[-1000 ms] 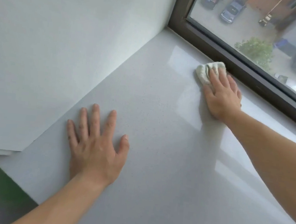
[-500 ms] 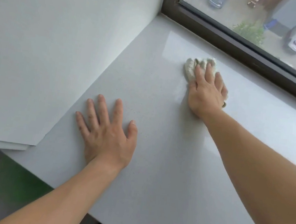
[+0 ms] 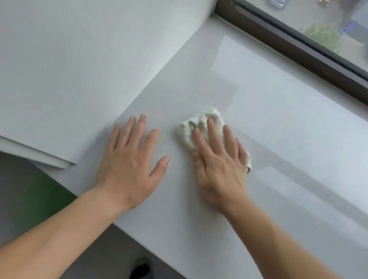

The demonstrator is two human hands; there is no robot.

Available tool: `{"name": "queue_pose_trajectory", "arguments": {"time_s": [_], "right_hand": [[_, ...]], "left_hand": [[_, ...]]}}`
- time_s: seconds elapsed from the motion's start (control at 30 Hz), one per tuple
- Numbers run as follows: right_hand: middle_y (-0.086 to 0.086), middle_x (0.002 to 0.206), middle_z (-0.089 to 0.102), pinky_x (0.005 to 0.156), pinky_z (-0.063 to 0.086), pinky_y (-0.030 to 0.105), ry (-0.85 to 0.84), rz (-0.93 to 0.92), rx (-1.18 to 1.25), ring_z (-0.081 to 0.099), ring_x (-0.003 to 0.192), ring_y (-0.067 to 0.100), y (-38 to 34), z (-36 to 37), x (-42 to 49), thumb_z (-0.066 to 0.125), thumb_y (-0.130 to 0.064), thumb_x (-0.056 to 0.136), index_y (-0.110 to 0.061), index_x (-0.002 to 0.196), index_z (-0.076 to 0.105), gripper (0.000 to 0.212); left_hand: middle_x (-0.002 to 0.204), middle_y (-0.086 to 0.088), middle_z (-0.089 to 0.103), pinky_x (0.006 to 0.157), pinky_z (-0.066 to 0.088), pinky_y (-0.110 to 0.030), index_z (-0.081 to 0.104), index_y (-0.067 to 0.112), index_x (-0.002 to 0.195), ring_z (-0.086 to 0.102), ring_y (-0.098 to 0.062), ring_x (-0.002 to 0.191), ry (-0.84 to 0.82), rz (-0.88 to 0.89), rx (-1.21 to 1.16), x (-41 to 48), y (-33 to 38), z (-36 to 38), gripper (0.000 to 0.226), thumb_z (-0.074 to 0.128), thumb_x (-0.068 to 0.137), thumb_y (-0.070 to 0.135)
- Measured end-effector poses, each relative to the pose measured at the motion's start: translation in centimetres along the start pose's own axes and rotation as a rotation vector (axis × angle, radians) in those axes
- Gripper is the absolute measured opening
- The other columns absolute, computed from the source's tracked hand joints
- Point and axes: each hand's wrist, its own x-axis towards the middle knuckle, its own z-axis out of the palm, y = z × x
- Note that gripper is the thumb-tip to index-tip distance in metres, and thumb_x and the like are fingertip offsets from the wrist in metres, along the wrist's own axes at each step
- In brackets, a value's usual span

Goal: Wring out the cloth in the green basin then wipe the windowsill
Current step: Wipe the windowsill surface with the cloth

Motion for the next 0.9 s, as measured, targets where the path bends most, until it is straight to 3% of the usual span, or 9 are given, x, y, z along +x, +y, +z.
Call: {"name": "queue_pose_trajectory", "arguments": {"time_s": [0.1,0.2,0.27,0.3,0.37,0.47,0.53,0.7,0.9], "right_hand": [[-0.019,0.166,0.001,0.121,0.003,0.039,-0.061,-0.205,-0.056,0.001,0.154,0.021,1.4,-0.5,-1.8,0.028,-0.05,0.104,-0.049,0.154,0.015,0.052],[-0.018,0.166,0.002,0.121,0.002,0.039,0.011,0.096,-0.029,0.001,0.154,0.02,4.1,-1.3,2.4,0.024,-0.049,0.104,-0.049,0.154,0.017,0.05],[-0.016,0.167,-0.001,0.122,0.0,0.041,0.048,0.334,0.043,-0.003,0.154,0.02,3.1,-1.2,4.2,0.021,-0.046,0.104,-0.046,0.155,0.016,0.051],[-0.014,0.167,-0.002,0.122,0.0,0.043,0.057,0.355,0.047,-0.004,0.154,0.022,1.5,-0.9,4.0,0.023,-0.044,0.104,-0.045,0.155,0.016,0.052],[-0.013,0.168,0.0,0.122,0.002,0.044,0.048,0.192,0.01,-0.003,0.154,0.024,-1.9,0.4,0.5,0.03,-0.042,0.103,-0.045,0.156,0.017,0.054],[-0.014,0.167,0.007,0.122,0.007,0.043,-0.044,-0.182,-0.038,0.003,0.155,0.024,-3.6,1.1,-6.5,0.034,-0.044,0.103,-0.045,0.155,0.022,0.053],[-0.015,0.166,0.008,0.121,0.008,0.043,-0.084,-0.239,-0.068,0.005,0.155,0.022,-1.7,0.8,-6.1,0.031,-0.046,0.103,-0.046,0.154,0.023,0.052],[-0.015,0.167,-0.004,0.121,-0.006,0.039,-0.028,0.177,0.031,-0.009,0.153,0.02,-3.1,0.3,-0.3,0.025,-0.043,0.105,-0.046,0.155,0.013,0.052],[-0.015,0.167,0.0,0.122,0.003,0.044,-0.192,-0.363,-0.126,-0.005,0.155,0.022,-2.4,0.7,-10.4,0.026,-0.045,0.106,-0.044,0.157,0.013,0.052]], "left_hand": [[0.166,-0.012,0.009,0.121,0.0,-0.056,0.025,0.024,0.156,0.001,-0.032,0.153,-0.066,0.055,0.099,-1.7,-1.6,0.4,0.071,0.014,0.097,0.061],[0.167,-0.007,-0.006,0.121,-0.004,-0.055,0.008,0.029,0.158,-0.014,-0.026,0.152,-0.089,0.065,0.099,-2.1,-2.0,0.7,0.074,0.0,0.095,0.065],[0.167,-0.005,-0.006,0.121,-0.008,-0.053,0.009,0.028,0.158,-0.016,-0.023,0.152,-0.067,0.064,0.028,-2.1,-2.0,0.7,0.075,0.0,0.094,0.066],[0.167,-0.005,-0.002,0.122,-0.008,-0.052,0.014,0.025,0.158,-0.014,-0.022,0.152,-0.04,0.068,-0.029,-2.1,-2.1,0.7,0.075,0.003,0.095,0.065],[0.166,-0.007,0.011,0.122,-0.005,-0.051,0.025,0.017,0.155,-0.003,-0.02,0.154,0.016,0.066,-0.156,-2.2,-2.3,0.6,0.072,0.015,0.097,0.06],[0.154,-0.015,0.039,0.122,0.009,-0.053,0.048,0.008,0.14,0.028,-0.028,0.147,0.115,0.071,-0.228,-2.7,-2.7,0.4,0.06,0.032,0.098,0.047],[0.145,-0.018,0.049,0.12,0.017,-0.053,0.057,0.006,0.13,0.04,-0.034,0.138,0.163,0.083,-0.154,-3.8,-3.0,0.5,0.051,0.036,0.097,0.039],[0.157,-0.016,0.034,0.122,0.013,-0.052,0.05,0.012,0.141,0.024,-0.033,0.148,0.114,0.036,-0.094,-6.4,-4.0,1.2,0.056,0.03,0.099,0.043],[0.164,-0.005,0.022,0.124,0.006,-0.046,0.034,0.014,0.153,0.008,-0.016,0.153,0.081,0.104,-0.281,-7.1,-5.6,0.8,0.068,0.017,0.101,0.054]]}}
